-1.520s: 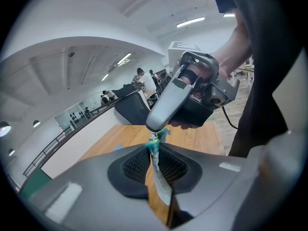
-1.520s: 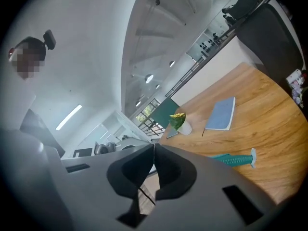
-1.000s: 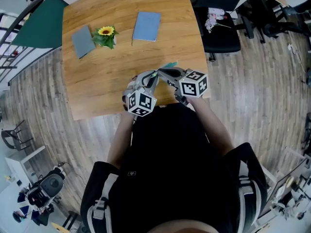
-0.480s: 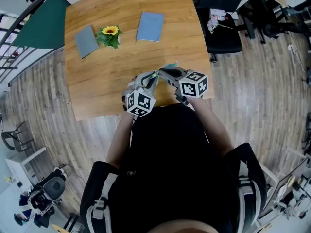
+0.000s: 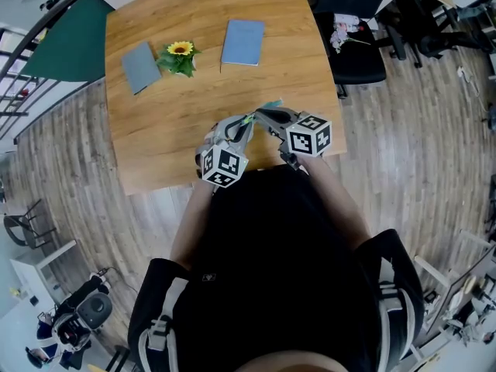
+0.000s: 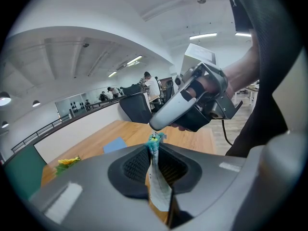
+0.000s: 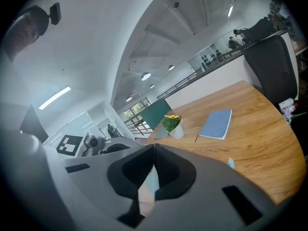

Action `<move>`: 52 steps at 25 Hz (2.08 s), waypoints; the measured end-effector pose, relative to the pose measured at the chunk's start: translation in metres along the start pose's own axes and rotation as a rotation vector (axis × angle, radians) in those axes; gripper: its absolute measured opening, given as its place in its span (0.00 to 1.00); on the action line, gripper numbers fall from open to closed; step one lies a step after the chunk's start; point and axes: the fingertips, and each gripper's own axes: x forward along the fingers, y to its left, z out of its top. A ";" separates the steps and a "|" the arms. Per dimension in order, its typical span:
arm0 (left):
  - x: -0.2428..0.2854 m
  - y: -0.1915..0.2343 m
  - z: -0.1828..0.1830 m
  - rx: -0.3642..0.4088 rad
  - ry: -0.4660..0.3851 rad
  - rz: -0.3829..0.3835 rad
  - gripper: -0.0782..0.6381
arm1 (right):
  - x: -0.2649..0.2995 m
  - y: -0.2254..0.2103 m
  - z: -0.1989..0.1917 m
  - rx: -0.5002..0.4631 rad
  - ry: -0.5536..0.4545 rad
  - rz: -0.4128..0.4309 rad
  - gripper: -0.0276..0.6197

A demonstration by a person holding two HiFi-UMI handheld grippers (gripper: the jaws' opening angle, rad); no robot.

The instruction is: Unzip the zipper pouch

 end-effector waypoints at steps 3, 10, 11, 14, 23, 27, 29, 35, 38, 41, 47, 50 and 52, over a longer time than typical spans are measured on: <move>-0.007 0.004 -0.006 -0.007 -0.005 -0.003 0.16 | 0.007 0.003 -0.003 0.001 -0.005 -0.006 0.05; -0.023 0.011 -0.018 -0.014 -0.009 -0.001 0.16 | 0.022 0.013 -0.007 -0.012 -0.012 -0.018 0.05; -0.025 0.012 -0.019 -0.017 -0.011 -0.002 0.16 | 0.023 0.014 -0.008 -0.012 -0.012 -0.018 0.05; -0.028 0.012 -0.022 -0.016 -0.011 -0.004 0.16 | 0.026 0.017 -0.009 -0.018 -0.007 -0.023 0.05; -0.031 0.013 -0.025 -0.018 -0.022 -0.020 0.16 | 0.027 0.014 -0.012 -0.006 -0.020 -0.058 0.05; -0.029 0.011 -0.025 -0.010 -0.028 -0.032 0.16 | 0.025 0.011 -0.012 -0.007 -0.022 -0.066 0.05; -0.028 0.012 -0.024 -0.008 -0.031 -0.035 0.16 | 0.024 0.009 -0.012 -0.005 -0.025 -0.072 0.05; -0.025 0.012 -0.025 -0.020 -0.040 -0.047 0.16 | 0.022 0.000 -0.012 0.011 -0.033 -0.094 0.05; -0.023 0.012 -0.024 -0.018 -0.043 -0.053 0.16 | 0.021 -0.002 -0.012 0.009 -0.035 -0.098 0.05; -0.023 0.011 -0.023 -0.015 -0.042 -0.057 0.16 | 0.021 -0.003 -0.012 0.013 -0.036 -0.103 0.05; -0.026 0.013 -0.024 -0.013 -0.042 -0.060 0.16 | 0.021 -0.006 -0.013 0.017 -0.036 -0.117 0.05; -0.028 0.012 -0.023 -0.012 -0.043 -0.059 0.16 | 0.020 -0.006 -0.013 0.019 -0.041 -0.120 0.05; -0.029 0.013 -0.023 -0.010 -0.042 -0.059 0.16 | 0.020 -0.006 -0.013 0.020 -0.043 -0.119 0.05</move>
